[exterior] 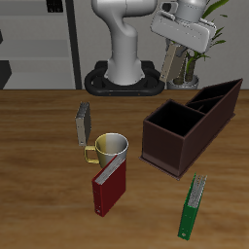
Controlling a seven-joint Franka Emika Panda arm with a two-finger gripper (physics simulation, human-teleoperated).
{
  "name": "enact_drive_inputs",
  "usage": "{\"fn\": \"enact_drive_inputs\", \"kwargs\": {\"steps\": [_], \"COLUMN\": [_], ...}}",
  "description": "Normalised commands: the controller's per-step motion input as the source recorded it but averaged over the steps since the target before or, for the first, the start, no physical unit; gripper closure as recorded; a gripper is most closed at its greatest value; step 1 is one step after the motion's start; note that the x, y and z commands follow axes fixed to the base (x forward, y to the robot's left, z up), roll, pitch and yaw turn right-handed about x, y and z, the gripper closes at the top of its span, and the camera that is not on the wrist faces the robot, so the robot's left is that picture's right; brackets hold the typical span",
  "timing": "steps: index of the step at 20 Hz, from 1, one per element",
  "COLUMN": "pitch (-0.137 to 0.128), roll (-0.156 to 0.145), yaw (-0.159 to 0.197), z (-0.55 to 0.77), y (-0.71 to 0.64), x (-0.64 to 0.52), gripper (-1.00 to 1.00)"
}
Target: Place the right yellow book into the left desk caddy's front compartment
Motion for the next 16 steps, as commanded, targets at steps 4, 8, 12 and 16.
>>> {"fn": "enact_drive_inputs", "kwargs": {"steps": [4, 8, 12, 16], "pitch": [0.023, 0.029, 0.046, 0.044], "roll": [0.010, 0.024, 0.031, 0.043], "yaw": [-0.048, -0.021, -0.004, -0.003], "z": [-0.06, -0.17, -0.22, -0.11], "y": [0.15, 0.23, 0.25, 0.21], "x": [0.17, 0.21, 0.16, 0.20], "gripper": [1.00, 1.00, 1.00, 1.00]}}
